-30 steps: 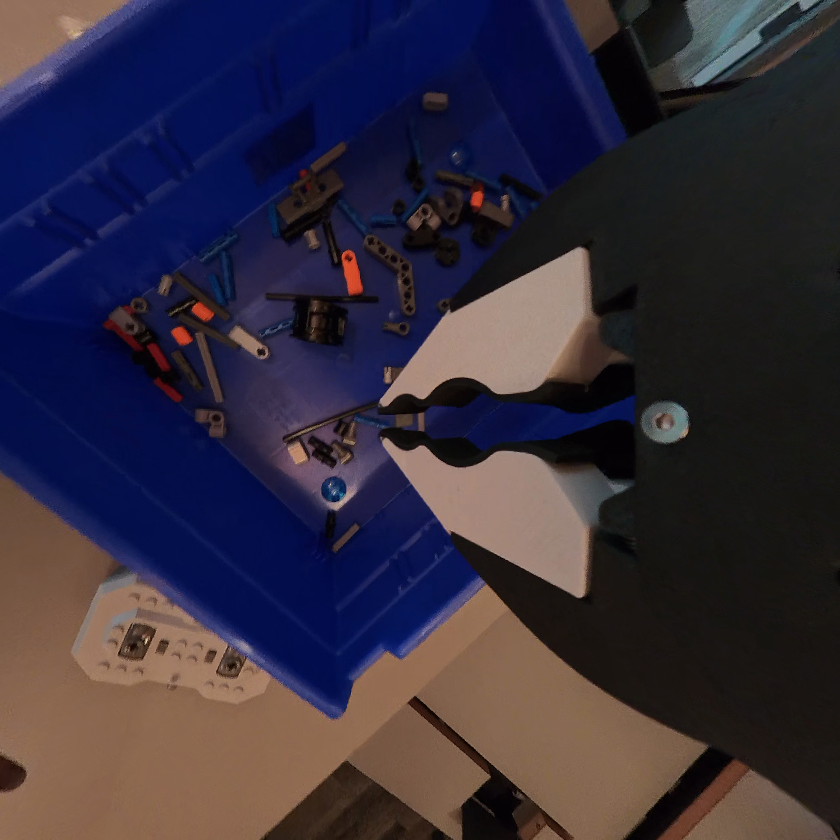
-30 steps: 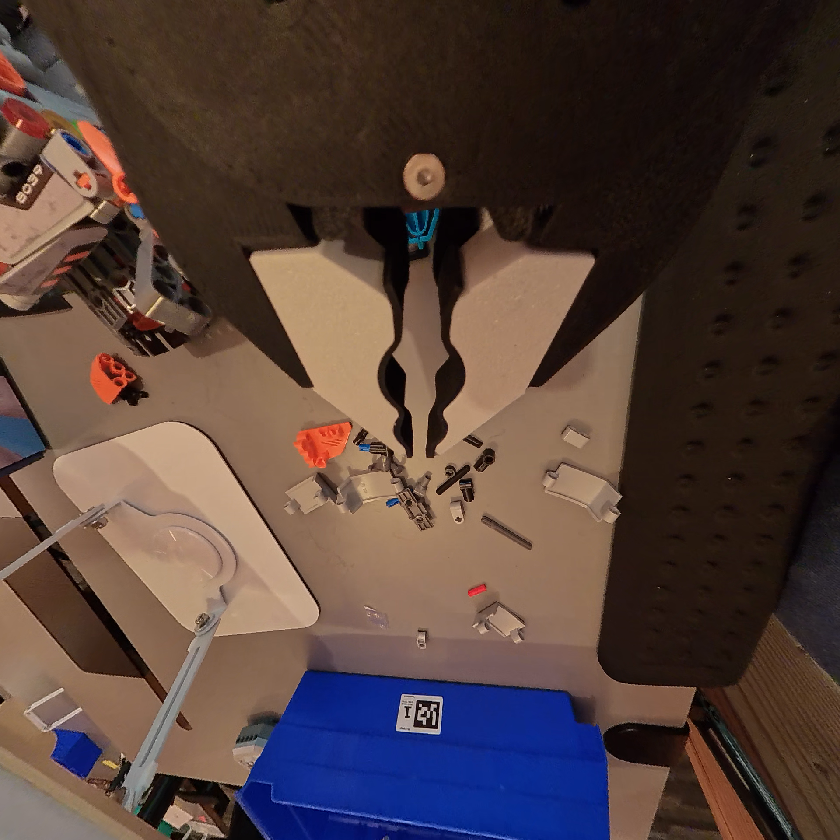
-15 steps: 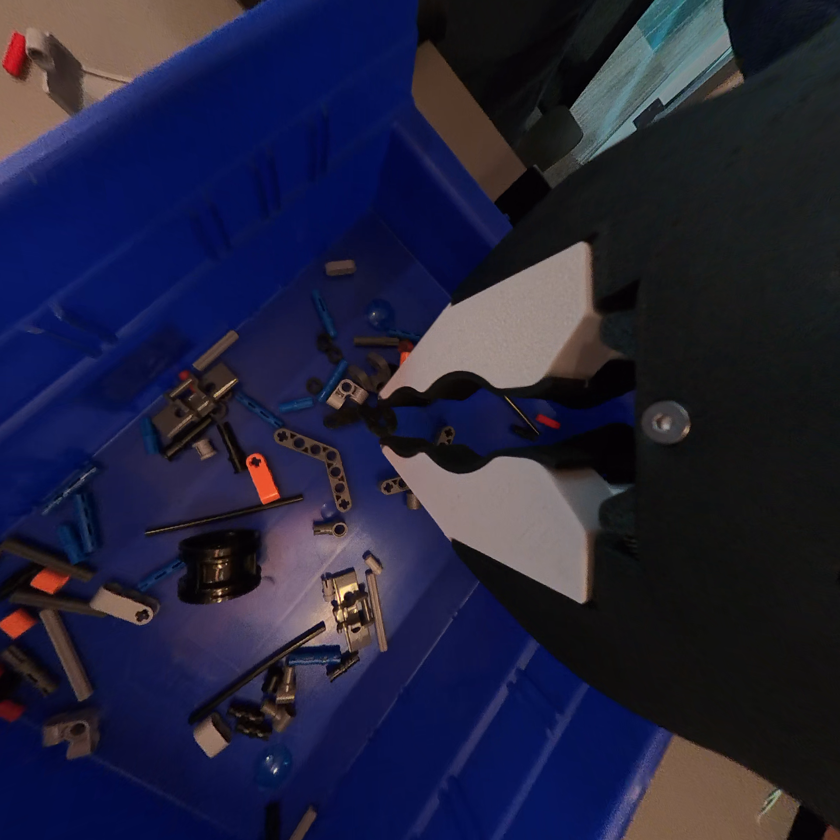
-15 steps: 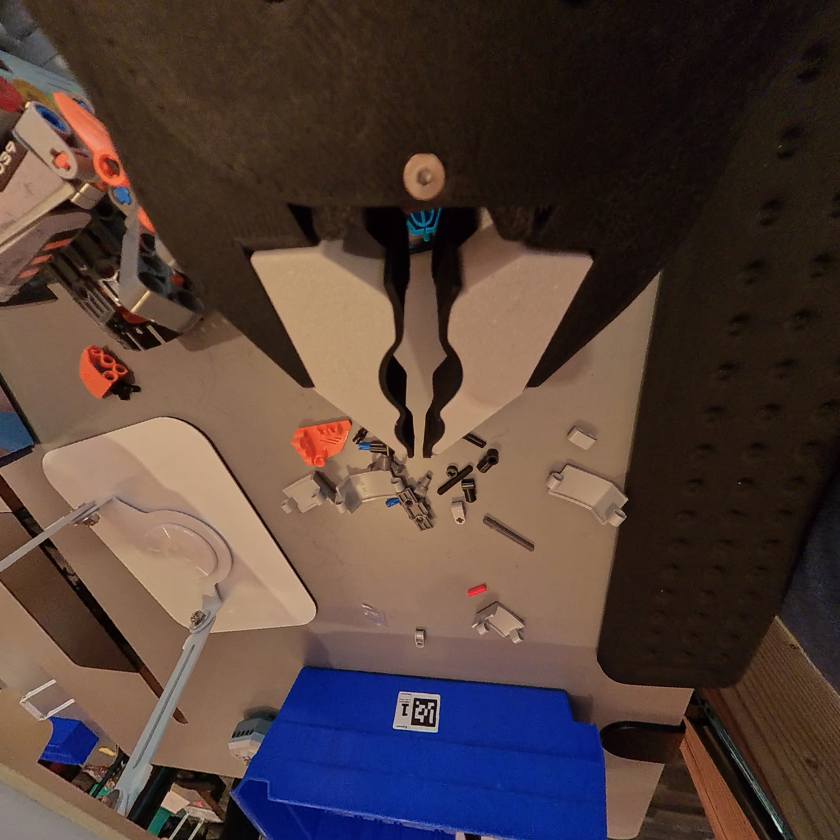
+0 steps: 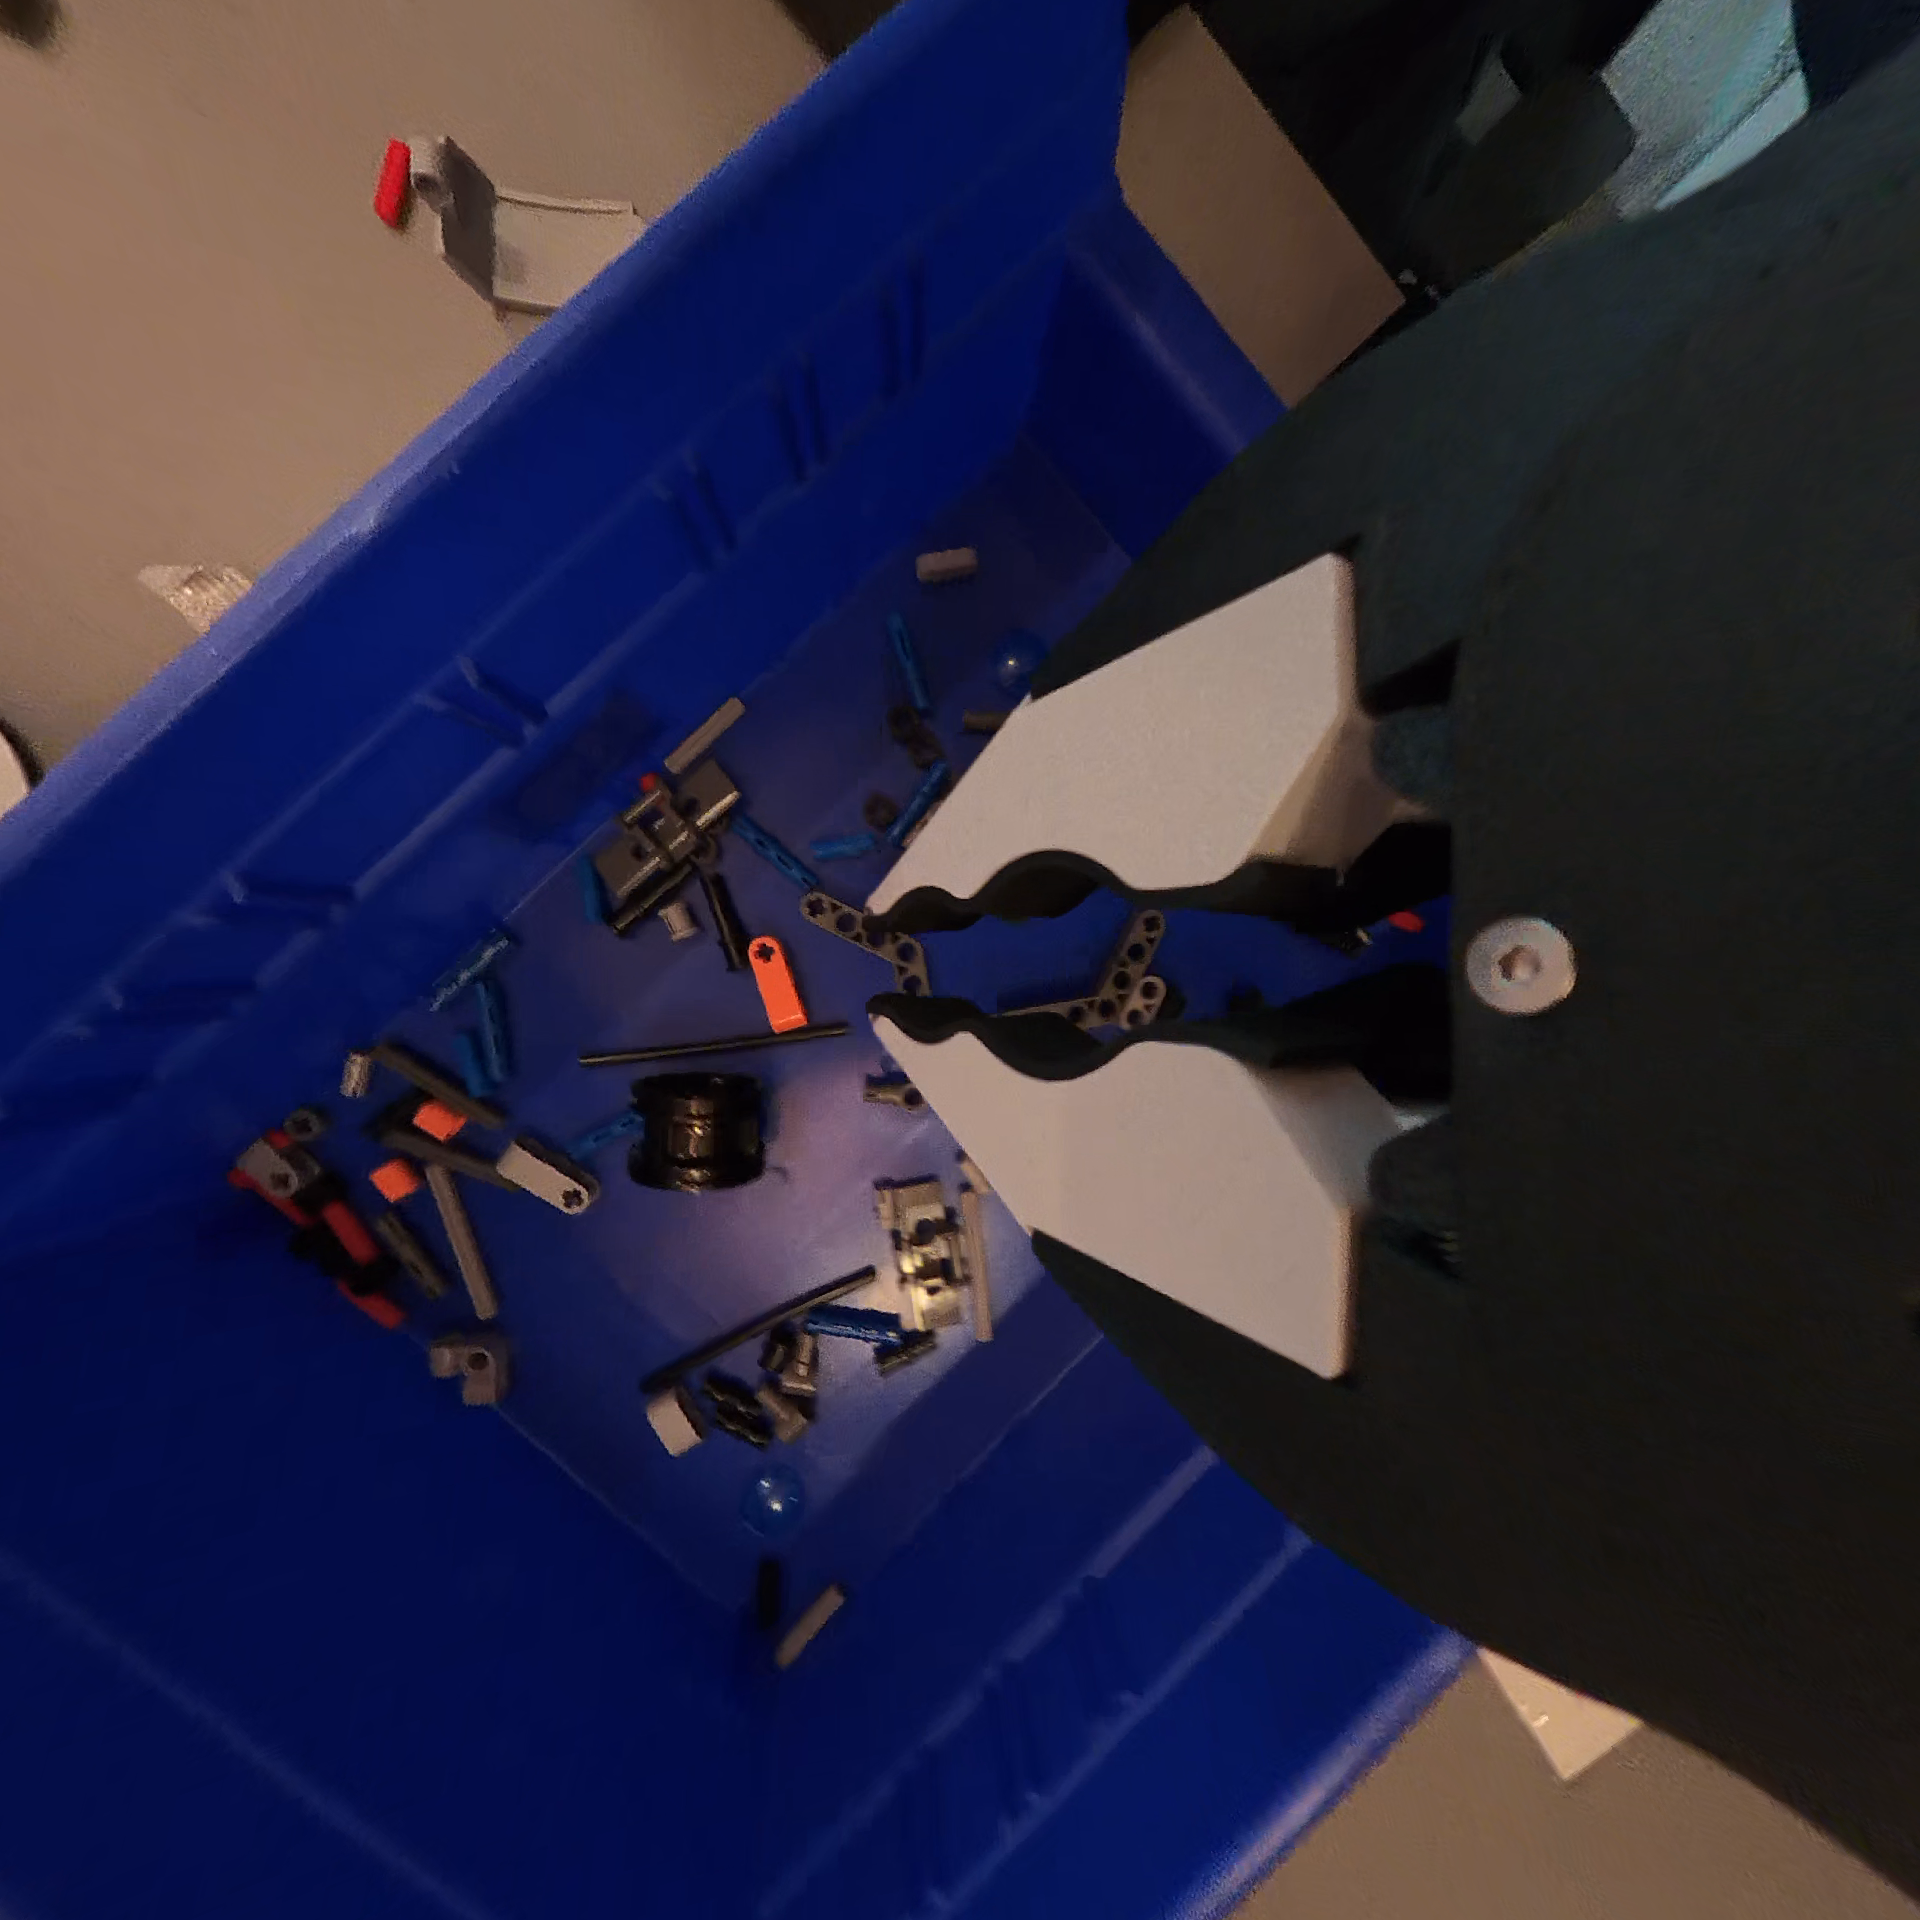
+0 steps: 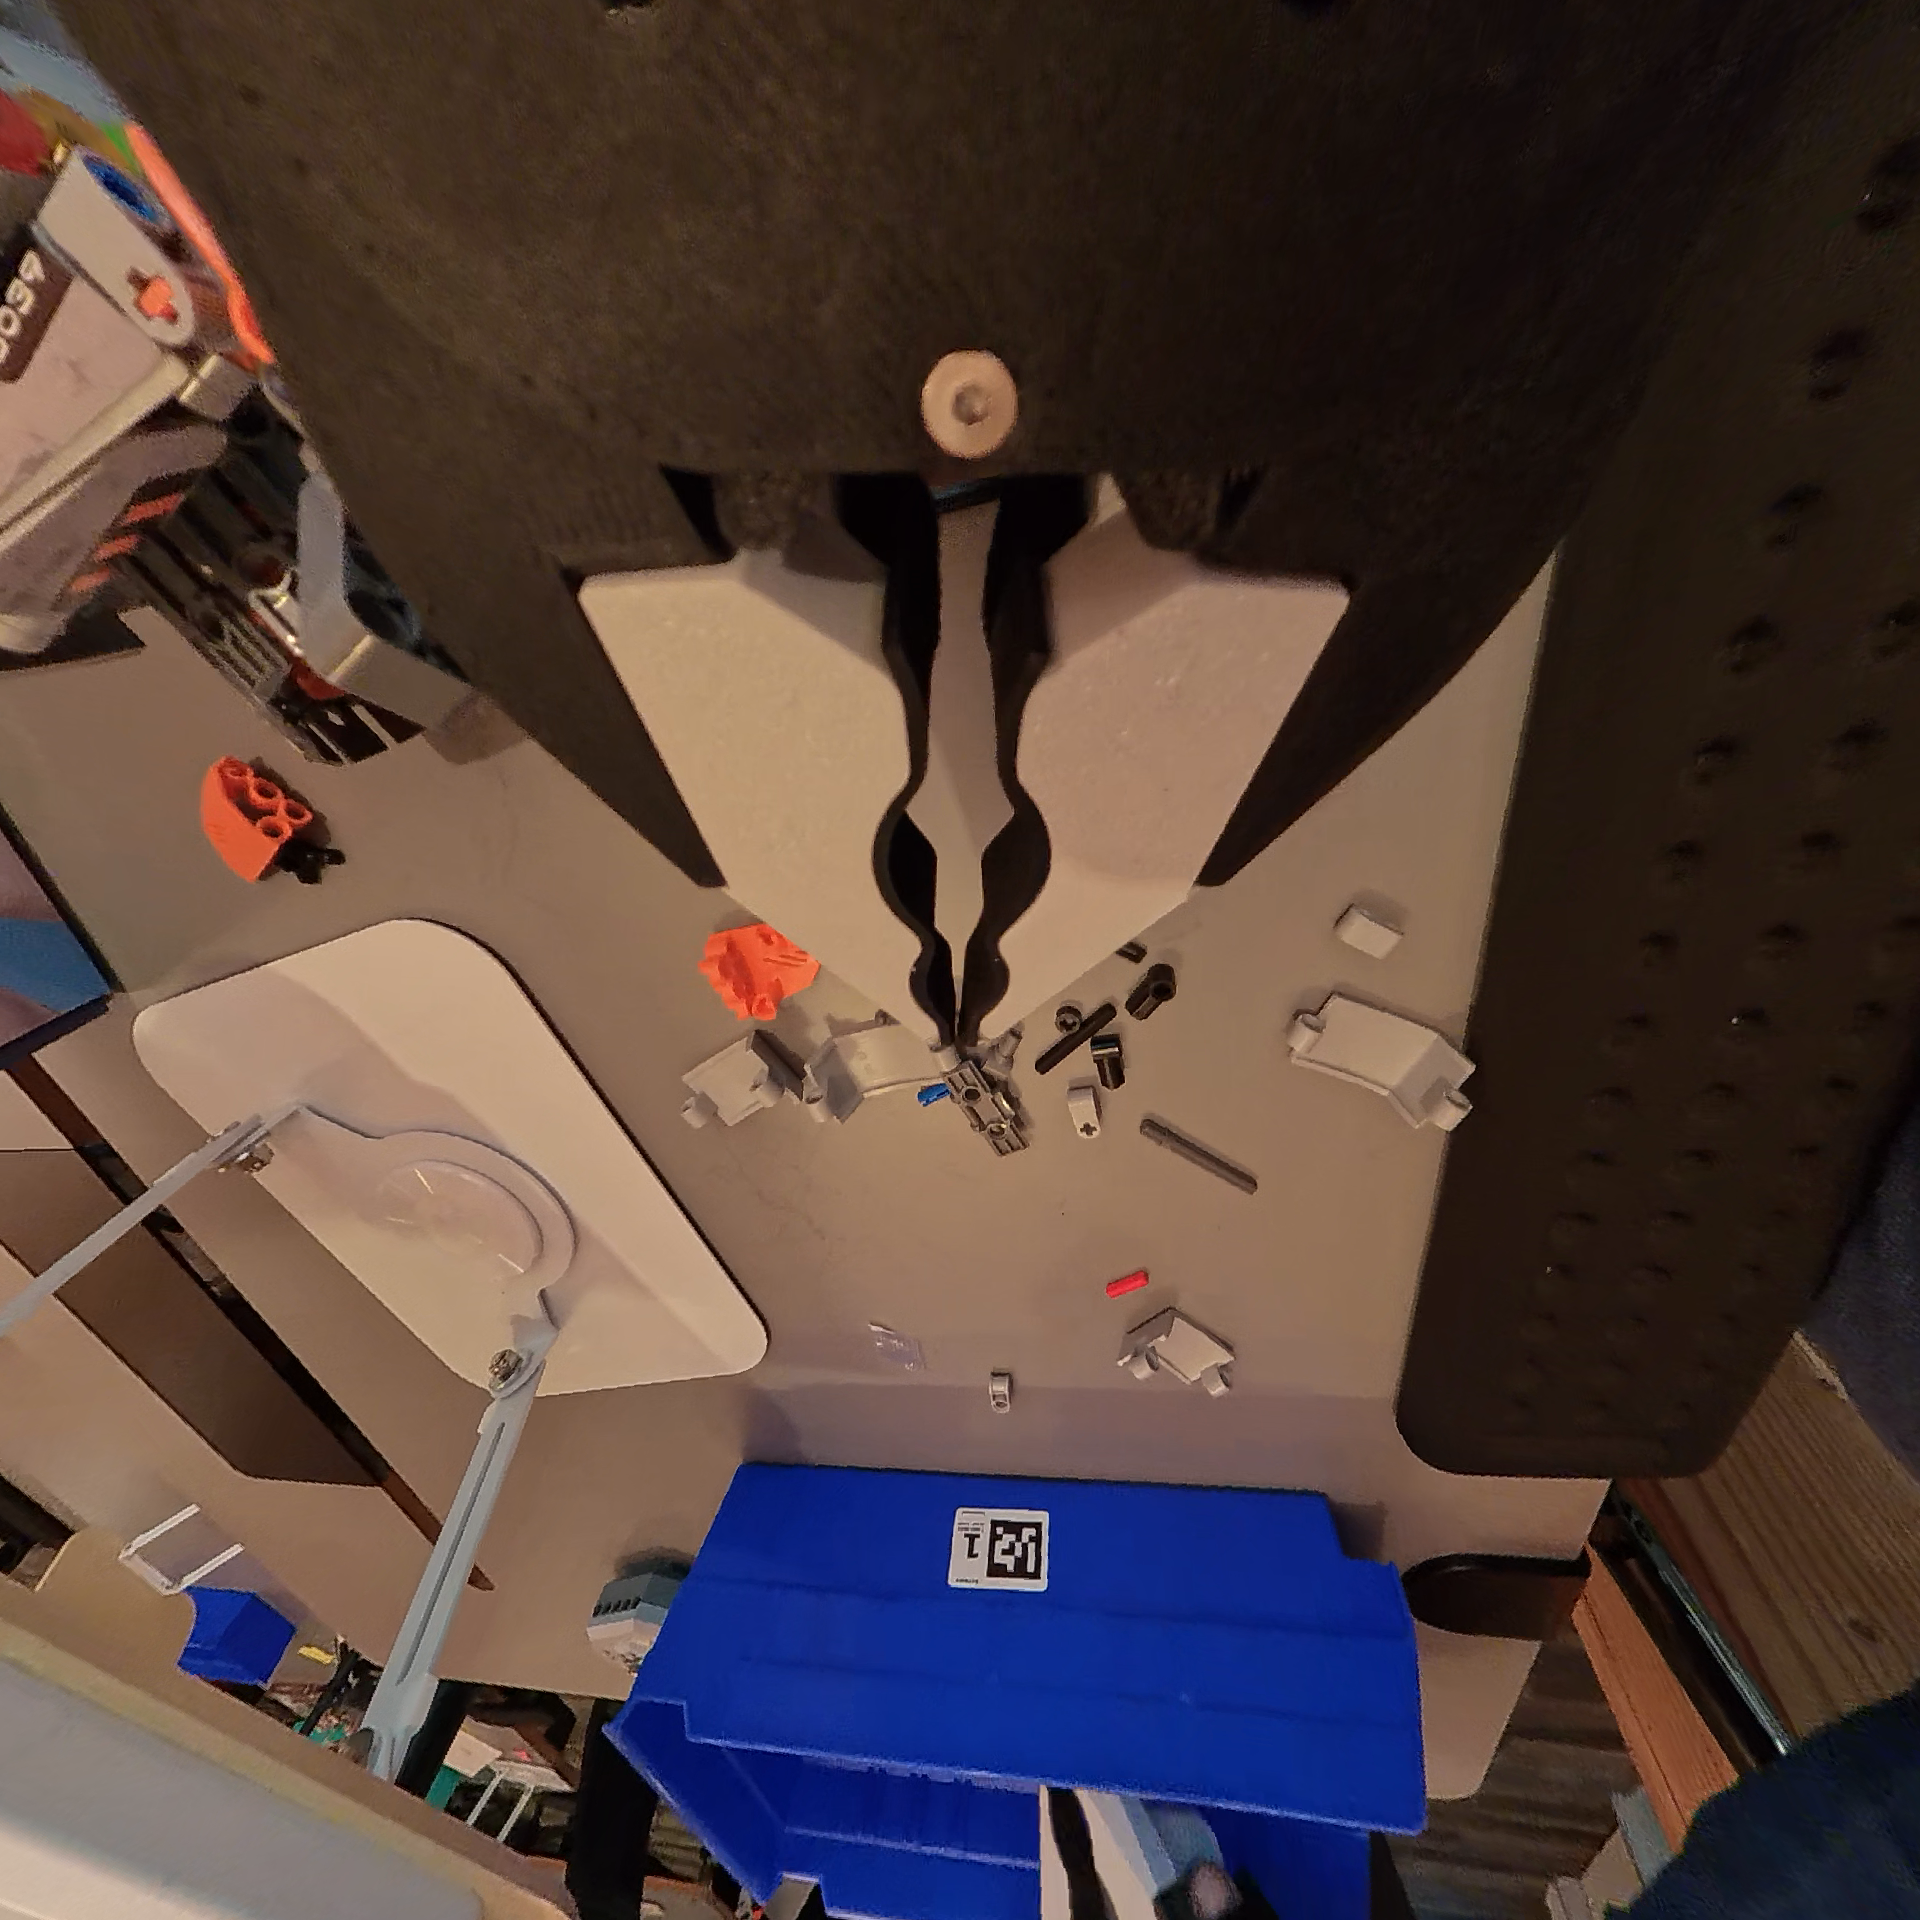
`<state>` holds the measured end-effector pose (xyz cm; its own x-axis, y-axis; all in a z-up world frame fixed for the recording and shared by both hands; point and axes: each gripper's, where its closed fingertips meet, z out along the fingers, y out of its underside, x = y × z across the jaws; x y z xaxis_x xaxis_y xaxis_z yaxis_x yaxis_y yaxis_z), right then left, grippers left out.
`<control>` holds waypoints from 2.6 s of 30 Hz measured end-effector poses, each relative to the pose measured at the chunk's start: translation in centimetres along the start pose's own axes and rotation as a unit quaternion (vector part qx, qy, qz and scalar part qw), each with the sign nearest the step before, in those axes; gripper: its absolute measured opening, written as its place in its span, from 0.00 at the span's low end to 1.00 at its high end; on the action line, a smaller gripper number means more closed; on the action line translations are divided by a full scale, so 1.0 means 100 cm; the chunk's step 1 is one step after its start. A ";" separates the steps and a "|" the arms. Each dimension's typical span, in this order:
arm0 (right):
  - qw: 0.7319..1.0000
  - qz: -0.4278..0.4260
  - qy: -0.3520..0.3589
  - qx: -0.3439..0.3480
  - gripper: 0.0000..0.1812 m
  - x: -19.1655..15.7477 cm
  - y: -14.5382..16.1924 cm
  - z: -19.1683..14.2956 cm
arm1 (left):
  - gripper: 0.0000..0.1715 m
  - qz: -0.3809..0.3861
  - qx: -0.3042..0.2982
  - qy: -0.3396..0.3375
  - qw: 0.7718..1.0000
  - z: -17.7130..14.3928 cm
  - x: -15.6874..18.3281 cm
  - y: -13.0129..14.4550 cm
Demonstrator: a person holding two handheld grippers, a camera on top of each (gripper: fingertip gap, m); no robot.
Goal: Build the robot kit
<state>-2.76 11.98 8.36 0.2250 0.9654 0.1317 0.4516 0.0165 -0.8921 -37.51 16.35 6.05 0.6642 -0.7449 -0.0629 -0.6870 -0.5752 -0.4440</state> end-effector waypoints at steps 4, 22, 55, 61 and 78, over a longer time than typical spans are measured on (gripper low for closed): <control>1.000 -0.001 0.003 -0.002 0.00 0.001 -0.001 0.006 | 0.10 0.054 -0.016 0.013 0.998 0.029 0.008 -0.011; 1.000 -0.020 0.008 0.006 0.00 0.000 -0.004 -0.002 | 0.02 0.130 -0.043 0.058 0.989 0.058 0.009 -0.009; 0.999 -0.028 0.019 0.039 0.00 -0.003 -0.012 -0.025 | 0.11 0.136 0.096 0.105 0.980 0.053 0.208 -0.164; 0.999 -0.011 0.012 0.046 0.00 0.001 -0.010 -0.019 | 0.06 0.071 0.160 0.010 0.985 -0.061 0.110 -0.127; 0.999 0.005 0.006 0.047 0.00 0.008 -0.003 -0.014 | 0.09 -0.093 -0.046 -0.023 0.994 -0.043 0.002 0.035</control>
<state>-1.53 12.43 9.37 0.2396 0.9624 0.1276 0.3656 0.0323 -0.9302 -41.02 12.70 8.34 0.7938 -0.6075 -0.0291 -0.5737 -0.7318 -0.3679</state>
